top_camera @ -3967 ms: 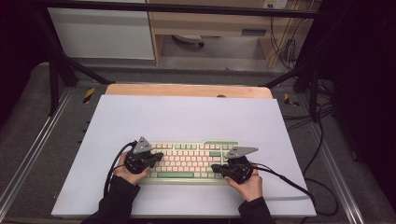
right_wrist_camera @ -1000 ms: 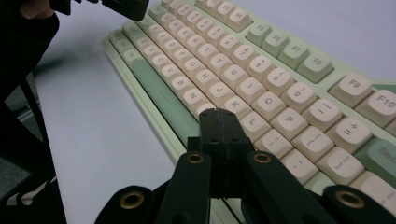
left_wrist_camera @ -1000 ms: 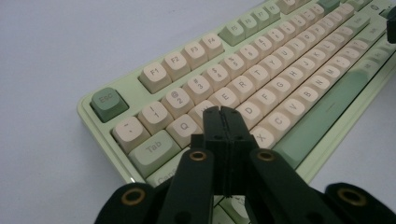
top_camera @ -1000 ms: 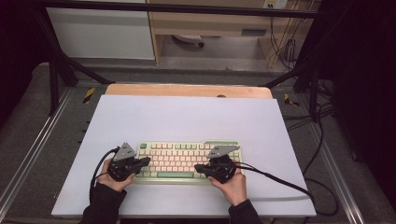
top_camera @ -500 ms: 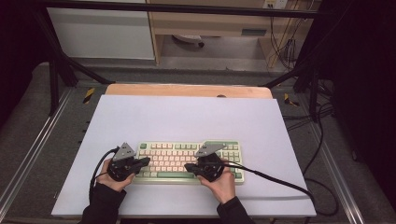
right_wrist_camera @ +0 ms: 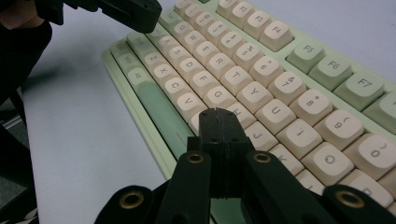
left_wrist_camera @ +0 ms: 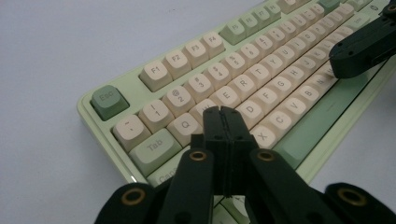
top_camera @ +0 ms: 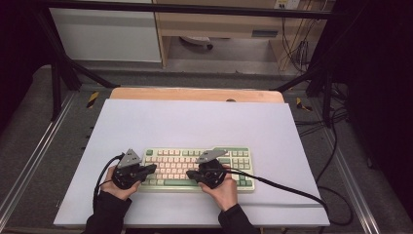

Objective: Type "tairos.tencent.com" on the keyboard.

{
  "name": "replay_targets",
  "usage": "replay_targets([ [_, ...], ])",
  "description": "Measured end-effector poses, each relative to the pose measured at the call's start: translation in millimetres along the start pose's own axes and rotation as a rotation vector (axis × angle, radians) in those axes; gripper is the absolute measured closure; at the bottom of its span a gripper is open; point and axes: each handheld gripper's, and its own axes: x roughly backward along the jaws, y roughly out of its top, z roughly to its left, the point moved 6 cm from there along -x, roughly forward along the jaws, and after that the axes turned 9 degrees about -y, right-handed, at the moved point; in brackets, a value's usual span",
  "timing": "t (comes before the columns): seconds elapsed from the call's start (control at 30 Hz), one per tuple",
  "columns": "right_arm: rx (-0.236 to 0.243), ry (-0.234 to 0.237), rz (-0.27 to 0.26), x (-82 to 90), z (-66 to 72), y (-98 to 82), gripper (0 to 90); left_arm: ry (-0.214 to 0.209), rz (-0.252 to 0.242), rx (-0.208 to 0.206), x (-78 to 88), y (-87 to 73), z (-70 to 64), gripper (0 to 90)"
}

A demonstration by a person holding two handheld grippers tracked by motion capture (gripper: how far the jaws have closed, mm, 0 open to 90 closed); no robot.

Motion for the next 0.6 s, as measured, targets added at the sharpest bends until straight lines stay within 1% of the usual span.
replay_targets([
  [0.17, -0.007, 0.002, 0.010, -4.1, 0.5, -2.4, 90.0, 0.000, 0.003, -0.001, -0.6, -0.4, -0.1, 89.8],
  [0.6, 0.009, 0.003, 0.020, -6.7, 0.3, -5.1, 90.0, 0.001, 0.002, 0.000, -0.1, -0.2, 0.2, 89.8],
])
